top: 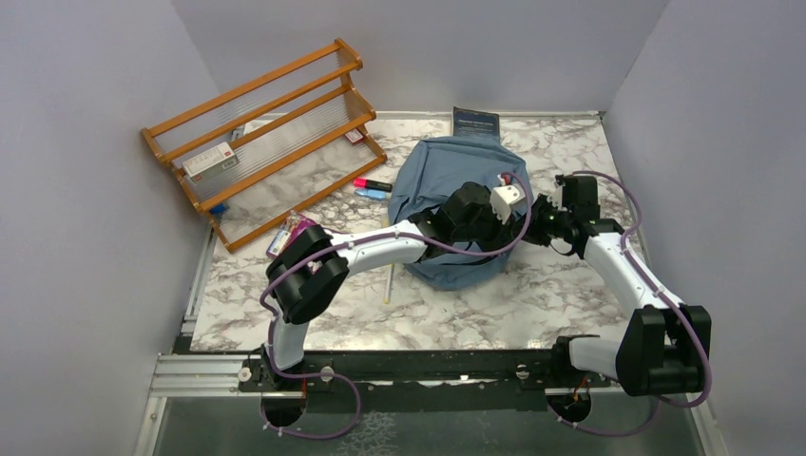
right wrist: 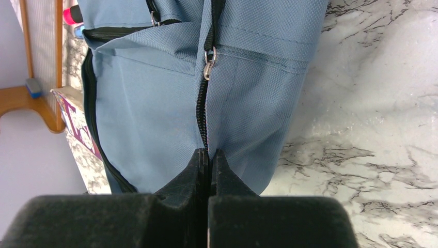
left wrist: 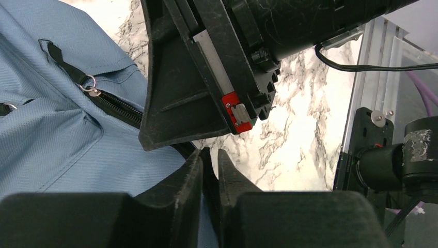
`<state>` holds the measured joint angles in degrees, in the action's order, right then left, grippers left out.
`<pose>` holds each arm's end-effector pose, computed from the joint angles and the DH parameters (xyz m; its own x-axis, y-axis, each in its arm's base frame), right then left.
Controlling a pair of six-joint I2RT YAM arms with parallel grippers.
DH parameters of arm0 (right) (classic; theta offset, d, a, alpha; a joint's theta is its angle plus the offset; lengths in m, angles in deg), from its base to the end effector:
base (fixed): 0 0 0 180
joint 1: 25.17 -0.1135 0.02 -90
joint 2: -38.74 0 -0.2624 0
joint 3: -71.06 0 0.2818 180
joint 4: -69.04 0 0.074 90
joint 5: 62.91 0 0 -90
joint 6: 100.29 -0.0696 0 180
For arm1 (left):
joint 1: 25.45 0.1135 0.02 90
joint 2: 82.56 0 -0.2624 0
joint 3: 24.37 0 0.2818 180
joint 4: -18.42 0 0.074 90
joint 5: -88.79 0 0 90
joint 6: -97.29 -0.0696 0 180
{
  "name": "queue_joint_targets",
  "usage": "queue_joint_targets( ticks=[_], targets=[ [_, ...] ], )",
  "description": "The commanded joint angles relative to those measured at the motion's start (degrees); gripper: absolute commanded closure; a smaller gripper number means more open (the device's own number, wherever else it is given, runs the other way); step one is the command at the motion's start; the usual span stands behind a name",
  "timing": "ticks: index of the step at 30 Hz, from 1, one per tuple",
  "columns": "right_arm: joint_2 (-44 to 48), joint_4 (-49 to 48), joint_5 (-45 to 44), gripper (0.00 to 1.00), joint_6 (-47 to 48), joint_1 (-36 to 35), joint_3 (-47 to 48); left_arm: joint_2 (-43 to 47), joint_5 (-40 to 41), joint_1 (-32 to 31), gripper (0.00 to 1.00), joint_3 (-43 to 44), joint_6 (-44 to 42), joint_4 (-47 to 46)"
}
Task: Pack the student bag
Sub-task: Unzip the student bag at the center of the board.
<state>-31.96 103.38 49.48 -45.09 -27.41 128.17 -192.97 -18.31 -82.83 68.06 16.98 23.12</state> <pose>0.2986 0.0382 0.1922 -0.7753 0.4978 -0.3888 0.1842 0.7670 0.6146 0.2573 -0.4399 0.2183 -0.3650 0.2719 -0.8904 0.9027 0.3373 -0.2671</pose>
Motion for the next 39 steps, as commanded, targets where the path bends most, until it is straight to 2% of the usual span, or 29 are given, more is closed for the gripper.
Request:
queue_joint_targets(
  ticks=[1,7,16,21,31,39],
  targets=[
    [1.56,-0.22,0.91,0.99,0.73,0.22,0.27,0.79,-1.76,0.17,0.88,1.17,0.41,-1.11],
    [1.39,-0.33,0.75,0.99,0.71,0.22,0.04,2.12,-1.68,0.41,1.0,-0.07,0.15,-1.02],
    [0.73,-0.86,-1.01,0.99,0.72,0.31,0.3,6.61,-3.22,0.44,1.0,-3.87,-0.56,-0.43],
    [-0.63,-1.76,-1.89,0.99,0.62,0.31,0.91,10.1,-3.03,0.44,1.0,-9.11,-0.9,-0.49],
    [-2.77,-2.24,-3.5,0.99,1.76,0.39,1.3,19.37,1.7,0.52,1.0,-17.65,-2.28,-0.07],
    [-4.23,-1.51,-6.76,0.99,2.96,0.81,2.55,29.1,9.82,1.49,1.0,-24.99,-2.7,2.87]
  ],
)
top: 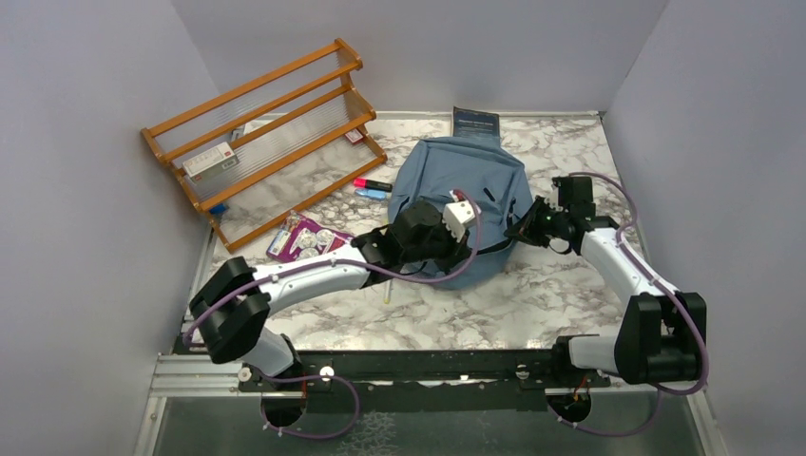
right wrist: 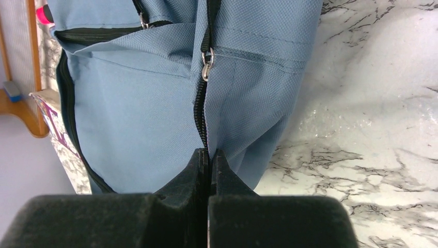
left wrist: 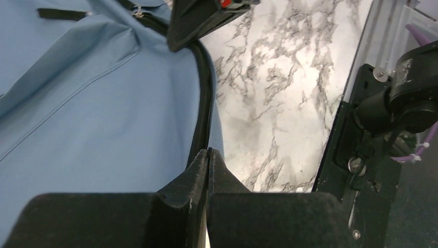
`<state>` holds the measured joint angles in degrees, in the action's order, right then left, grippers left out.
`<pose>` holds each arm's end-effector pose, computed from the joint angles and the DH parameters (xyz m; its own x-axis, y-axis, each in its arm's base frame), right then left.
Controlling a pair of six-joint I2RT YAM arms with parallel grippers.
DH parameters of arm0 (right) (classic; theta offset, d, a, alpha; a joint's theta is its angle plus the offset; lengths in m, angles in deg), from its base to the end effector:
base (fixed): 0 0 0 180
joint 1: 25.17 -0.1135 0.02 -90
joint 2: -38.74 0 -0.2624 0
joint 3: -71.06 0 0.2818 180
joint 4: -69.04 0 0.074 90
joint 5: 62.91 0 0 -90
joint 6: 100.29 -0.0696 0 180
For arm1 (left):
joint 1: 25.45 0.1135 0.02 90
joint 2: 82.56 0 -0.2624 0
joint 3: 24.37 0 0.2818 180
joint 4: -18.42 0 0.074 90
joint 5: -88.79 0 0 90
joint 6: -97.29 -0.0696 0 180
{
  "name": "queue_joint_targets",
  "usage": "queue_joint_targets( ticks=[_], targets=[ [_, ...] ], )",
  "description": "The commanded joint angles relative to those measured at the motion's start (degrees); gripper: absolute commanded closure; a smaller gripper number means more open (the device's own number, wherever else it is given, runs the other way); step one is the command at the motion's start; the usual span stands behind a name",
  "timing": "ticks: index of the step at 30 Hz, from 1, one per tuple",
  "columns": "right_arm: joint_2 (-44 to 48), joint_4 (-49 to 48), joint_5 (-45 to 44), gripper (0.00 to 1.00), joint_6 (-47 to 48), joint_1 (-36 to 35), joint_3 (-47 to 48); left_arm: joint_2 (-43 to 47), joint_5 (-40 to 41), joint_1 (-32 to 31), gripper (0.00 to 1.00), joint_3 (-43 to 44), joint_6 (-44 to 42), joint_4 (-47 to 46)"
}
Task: Pack the student bag
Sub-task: Unzip the student bag at the center of the board.
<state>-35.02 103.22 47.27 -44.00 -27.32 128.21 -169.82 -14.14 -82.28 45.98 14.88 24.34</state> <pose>0.3036 0.0354 0.1769 -0.7846 0.4918 -0.3775 0.2191 0.7896 0.5732 0.2101 -0.3499 0.2386 -0.3331 0.2743 -0.9021 0.8925 0.4004 -0.2078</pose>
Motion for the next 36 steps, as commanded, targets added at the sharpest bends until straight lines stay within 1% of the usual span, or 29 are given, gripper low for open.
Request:
queue_joint_targets(
  ticks=[1,5,12,15,16,18,23,27,29,33,34,36],
  targets=[
    [-1.41,-0.97,-5.49,0.99,2.08,0.77,2.98,7.2,6.82,1.14,1.0,-4.16,-0.4,1.95],
    [-2.56,0.58,-9.58,0.99,3.51,0.88,5.26,12.18,10.22,2.74,1.0,-8.65,0.93,3.09],
    [-3.67,3.39,-19.16,0.99,6.29,0.99,8.19,18.76,11.76,5.97,1.0,-13.39,1.54,6.27],
    [-3.68,3.99,-19.89,0.99,6.6,0.94,9.18,20.54,12.32,7.24,1.0,-15.22,1.86,7.72],
    [-3.45,3.92,-18.5,0.99,6.91,0.96,9.71,20.97,12.13,7.57,1.0,-15.56,1.96,7.58],
    [-2.62,3.83,-14.93,0.92,7.36,0.96,10.42,20.95,11.53,7.95,1.0,-16.13,2.22,6.96],
    [1.37,5.76,-9.42,0.65,11.05,0.96,12.3,19.25,10.55,8.06,1.0,-15.06,2.66,6.58],
    [7.14,7.84,-5.85,0.47,13.49,0.94,11.88,18.75,11.08,8.19,1.0,-14.85,2.78,4.83],
    [9.91,8.56,-2.64,0.44,13.09,0.97,10.98,18.33,10.89,8.31,1.0,-14.59,2.78,4.7],
    [14.62,5.85,14.93,0.44,14.26,0.72,6.42,18.47,10.43,8.73,1.0,-14.76,3.56,3.95],
    [15.68,4.97,18.4,0.45,14.23,0.44,5.27,18.56,10.3,8.94,1.0,-15.0,3.98,3.58],
    [17.22,4.19,22.02,0.45,15.0,-0.9,4.09,18.78,10.0,9.44,1.0,-15.29,4.96,3.06]
  ],
)
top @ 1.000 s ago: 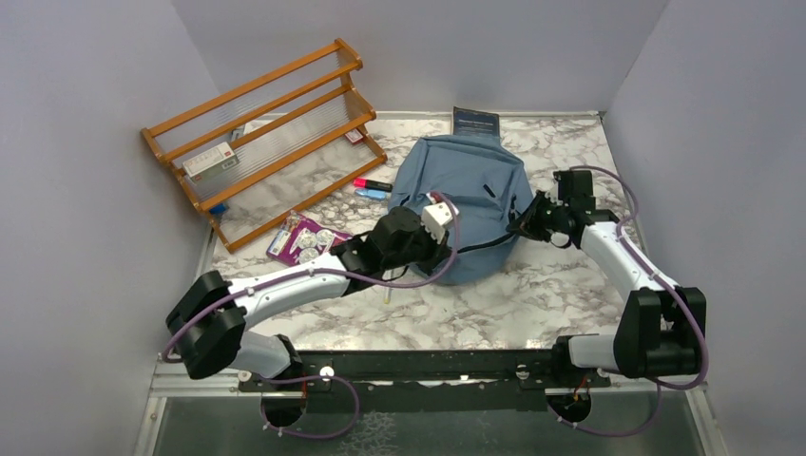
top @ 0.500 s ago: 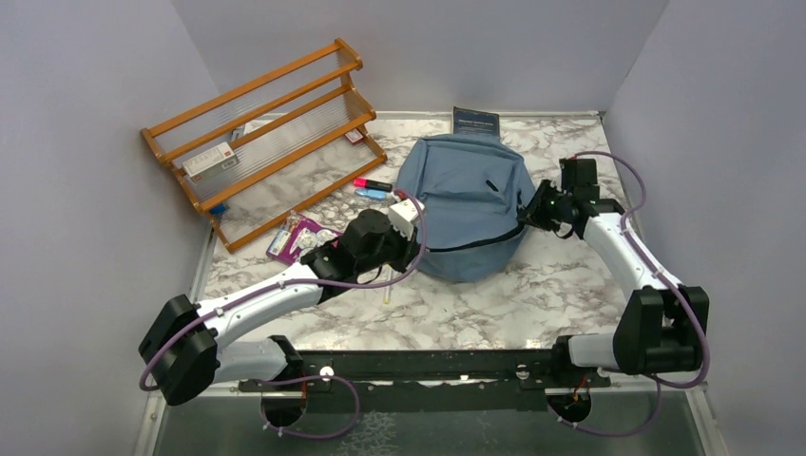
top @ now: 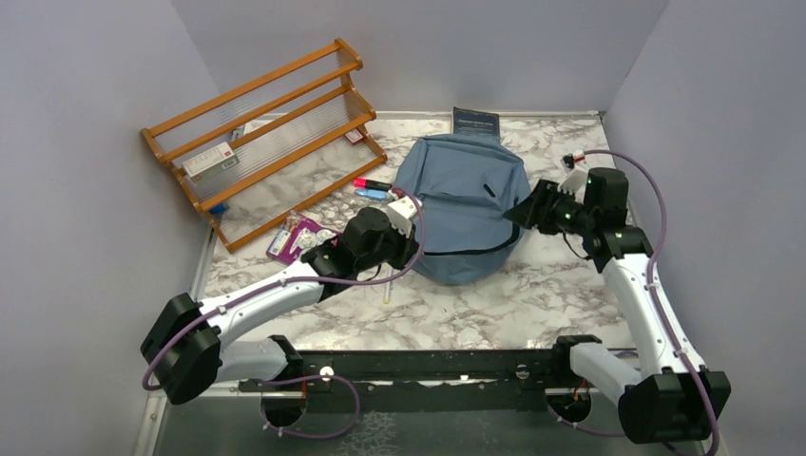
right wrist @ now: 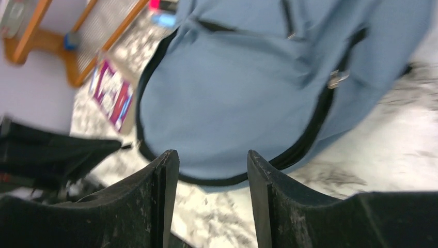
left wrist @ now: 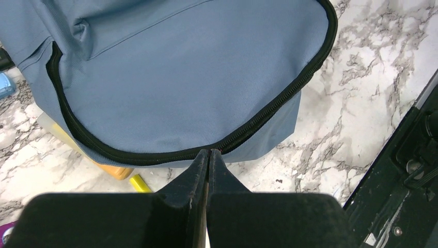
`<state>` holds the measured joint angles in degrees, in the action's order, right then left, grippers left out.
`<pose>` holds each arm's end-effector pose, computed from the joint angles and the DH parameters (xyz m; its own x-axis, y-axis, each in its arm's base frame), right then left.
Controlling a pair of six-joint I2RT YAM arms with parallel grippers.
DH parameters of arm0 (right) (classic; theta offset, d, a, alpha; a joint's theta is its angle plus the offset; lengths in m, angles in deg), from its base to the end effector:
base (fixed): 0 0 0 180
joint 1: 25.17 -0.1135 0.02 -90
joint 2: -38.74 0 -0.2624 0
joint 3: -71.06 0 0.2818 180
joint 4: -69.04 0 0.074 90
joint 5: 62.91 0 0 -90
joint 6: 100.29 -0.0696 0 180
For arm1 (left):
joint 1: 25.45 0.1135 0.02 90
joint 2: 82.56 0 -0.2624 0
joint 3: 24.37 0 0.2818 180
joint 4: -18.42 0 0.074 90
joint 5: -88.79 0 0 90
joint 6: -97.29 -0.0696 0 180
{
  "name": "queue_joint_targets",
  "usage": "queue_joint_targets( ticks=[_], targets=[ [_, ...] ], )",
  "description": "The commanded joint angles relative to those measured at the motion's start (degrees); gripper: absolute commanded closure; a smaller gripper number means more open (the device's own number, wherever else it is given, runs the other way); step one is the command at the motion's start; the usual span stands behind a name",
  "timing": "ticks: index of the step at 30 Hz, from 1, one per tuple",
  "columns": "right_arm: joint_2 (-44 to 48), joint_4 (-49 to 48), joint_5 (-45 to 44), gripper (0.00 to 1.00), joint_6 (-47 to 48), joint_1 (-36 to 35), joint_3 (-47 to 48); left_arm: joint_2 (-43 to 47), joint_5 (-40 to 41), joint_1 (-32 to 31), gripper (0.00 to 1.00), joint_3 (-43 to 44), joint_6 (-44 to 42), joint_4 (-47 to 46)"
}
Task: Pack the student bag
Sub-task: Unzip the student bag at the center of the board.
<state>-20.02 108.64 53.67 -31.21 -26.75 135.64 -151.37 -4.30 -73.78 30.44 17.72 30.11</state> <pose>0.2765 0.0388 0.2907 -0.6607 0.3012 -0.6876 -0.1718 0.8309 0.5292 0.2152 -0.2474 0.2278 -0.4243 0.2049 -0.8820 0.7132 0.6758 -0.1861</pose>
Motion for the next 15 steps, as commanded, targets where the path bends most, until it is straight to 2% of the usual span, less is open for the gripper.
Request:
queue_joint_targets(
  ticks=[1,7,15],
  targets=[
    [2.92,-1.35,16.96,0.45,2.93,-2.08,-3.6,0.2,-0.33,1.28,1.0,0.13,2.47,-2.91],
    [3.04,-2.98,20.02,0.52,6.14,-6.21,-4.66,1.98,1.97,1.56,1.0,-2.14,6.61,-5.34],
    [-1.38,-7.28,16.62,0.49,5.12,-19.21,-4.17,2.94,4.31,1.63,1.0,-3.84,10.54,-7.02]
  ],
)
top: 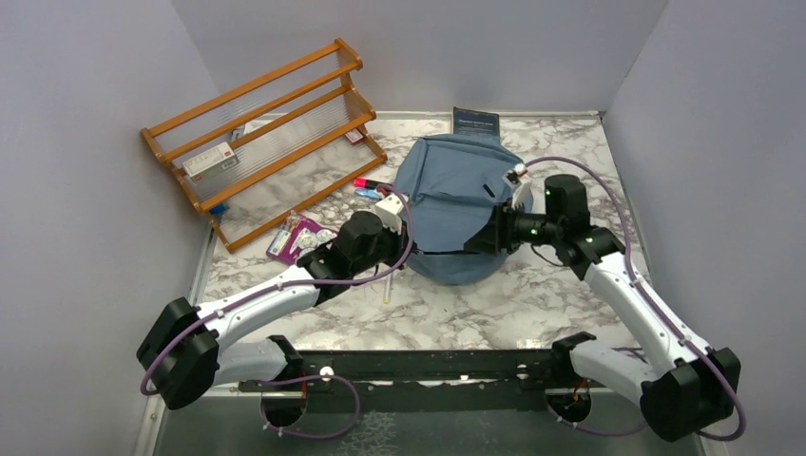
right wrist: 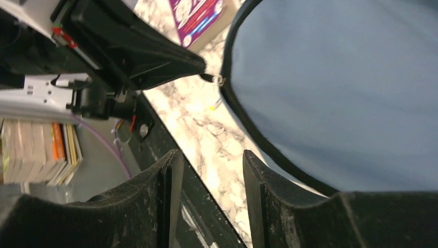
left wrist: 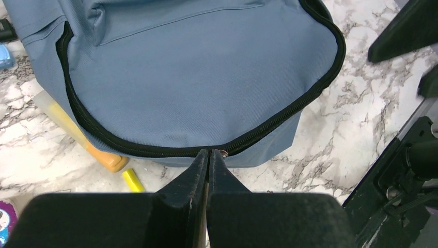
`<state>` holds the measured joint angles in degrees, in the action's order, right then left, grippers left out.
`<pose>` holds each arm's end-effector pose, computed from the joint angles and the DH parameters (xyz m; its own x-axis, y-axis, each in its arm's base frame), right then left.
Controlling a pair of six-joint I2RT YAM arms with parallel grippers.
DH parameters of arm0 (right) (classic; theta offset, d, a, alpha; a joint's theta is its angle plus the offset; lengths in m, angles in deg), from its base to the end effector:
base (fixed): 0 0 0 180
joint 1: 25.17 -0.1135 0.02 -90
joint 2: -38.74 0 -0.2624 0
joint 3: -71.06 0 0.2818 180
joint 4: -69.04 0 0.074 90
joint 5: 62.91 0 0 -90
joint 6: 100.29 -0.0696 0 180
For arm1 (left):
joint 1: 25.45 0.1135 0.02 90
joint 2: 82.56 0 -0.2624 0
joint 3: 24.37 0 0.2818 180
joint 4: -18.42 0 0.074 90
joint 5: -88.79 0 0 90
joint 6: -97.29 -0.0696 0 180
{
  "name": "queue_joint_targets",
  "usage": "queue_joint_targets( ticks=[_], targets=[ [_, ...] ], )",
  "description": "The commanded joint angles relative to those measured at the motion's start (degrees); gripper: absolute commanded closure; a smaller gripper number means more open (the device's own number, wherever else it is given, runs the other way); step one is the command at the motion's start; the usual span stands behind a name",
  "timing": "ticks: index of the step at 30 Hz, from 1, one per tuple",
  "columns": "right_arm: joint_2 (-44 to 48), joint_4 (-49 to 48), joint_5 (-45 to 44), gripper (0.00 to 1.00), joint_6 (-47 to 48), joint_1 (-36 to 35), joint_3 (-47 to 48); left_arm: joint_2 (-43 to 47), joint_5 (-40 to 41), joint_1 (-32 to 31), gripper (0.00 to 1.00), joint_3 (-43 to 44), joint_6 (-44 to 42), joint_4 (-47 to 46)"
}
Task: Pack the student bag
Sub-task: Unzip the student bag at the center of the board.
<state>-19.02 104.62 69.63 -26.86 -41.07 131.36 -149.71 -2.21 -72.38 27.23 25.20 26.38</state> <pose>0.2435 0.1183 0.2796 -0.7156 0.0146 -0.6983 -0.5664 0.5730 0.5924 0.2185 -0.2355 0.2225 -0.4872 0.0709 -0.8704 0.6216 0.7282 -0.2886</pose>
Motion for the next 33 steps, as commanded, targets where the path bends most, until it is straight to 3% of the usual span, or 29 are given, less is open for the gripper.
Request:
queue_joint_targets(
  ticks=[1,5,10,16,22,28,33],
  targets=[
    [-3.06,-3.51,0.18,0.48,1.23,-6.61,0.32,1.22,1.93,0.22,1.0,-0.6,3.31,-3.42],
    [-5.18,-5.29,-3.59,0.46,4.94,-12.47,0.56,1.02,1.33,0.22,1.0,-0.57,3.56,-3.49],
    [-8.05,-14.46,-7.37,0.46,8.73,-16.81,-0.5,1.27,1.35,0.26,1.0,-1.58,4.94,-4.72],
    [-11.69,-18.65,-17.26,0.42,15.34,-24.88,3.24,1.02,1.09,0.31,1.0,-1.61,5.2,-3.93],
    [-7.89,-25.16,-21.35,0.34,24.59,-25.76,-0.94,2.24,1.69,0.27,1.0,-2.24,5.29,-3.79],
    [-0.29,-28.74,-15.6,0.36,33.56,-25.76,-8.77,2.08,1.85,0.35,1.0,-2.03,5.2,-2.75],
    [-1.3,-19.57,-8.19,0.38,40.37,-25.76,-7.54,1.71,1.98,0.31,1.0,-1.55,5.21,-2.76]
  ],
)
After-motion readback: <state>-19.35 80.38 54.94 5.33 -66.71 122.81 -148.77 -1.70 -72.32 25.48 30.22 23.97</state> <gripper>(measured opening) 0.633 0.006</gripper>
